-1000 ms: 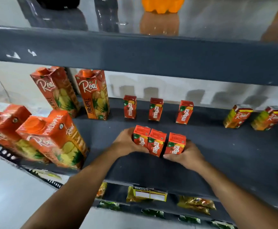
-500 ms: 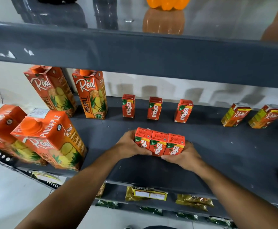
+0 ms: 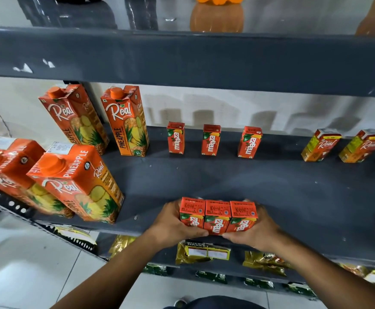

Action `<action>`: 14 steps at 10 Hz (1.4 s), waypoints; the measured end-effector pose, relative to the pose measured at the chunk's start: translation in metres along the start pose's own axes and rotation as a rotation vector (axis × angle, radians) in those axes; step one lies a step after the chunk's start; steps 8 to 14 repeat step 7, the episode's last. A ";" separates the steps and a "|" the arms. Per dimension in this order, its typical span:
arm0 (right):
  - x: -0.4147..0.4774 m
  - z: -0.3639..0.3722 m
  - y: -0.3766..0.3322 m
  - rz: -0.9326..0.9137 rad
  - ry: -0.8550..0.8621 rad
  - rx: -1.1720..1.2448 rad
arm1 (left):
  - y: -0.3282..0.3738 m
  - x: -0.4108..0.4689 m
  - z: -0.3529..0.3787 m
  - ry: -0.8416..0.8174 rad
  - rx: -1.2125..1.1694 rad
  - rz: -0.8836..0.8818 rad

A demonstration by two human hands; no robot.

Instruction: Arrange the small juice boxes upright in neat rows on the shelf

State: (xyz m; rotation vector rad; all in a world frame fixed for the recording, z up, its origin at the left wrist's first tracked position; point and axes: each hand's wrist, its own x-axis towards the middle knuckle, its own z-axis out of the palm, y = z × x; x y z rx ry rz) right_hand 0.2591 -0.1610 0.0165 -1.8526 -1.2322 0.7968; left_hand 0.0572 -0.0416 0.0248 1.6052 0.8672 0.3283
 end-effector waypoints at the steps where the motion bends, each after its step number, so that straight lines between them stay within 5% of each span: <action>1: -0.001 -0.001 -0.001 0.000 -0.002 -0.006 | 0.000 0.000 0.000 -0.005 -0.003 0.007; 14: -0.012 -0.006 -0.012 0.035 -0.055 0.061 | 0.000 -0.005 -0.004 -0.082 -0.041 0.111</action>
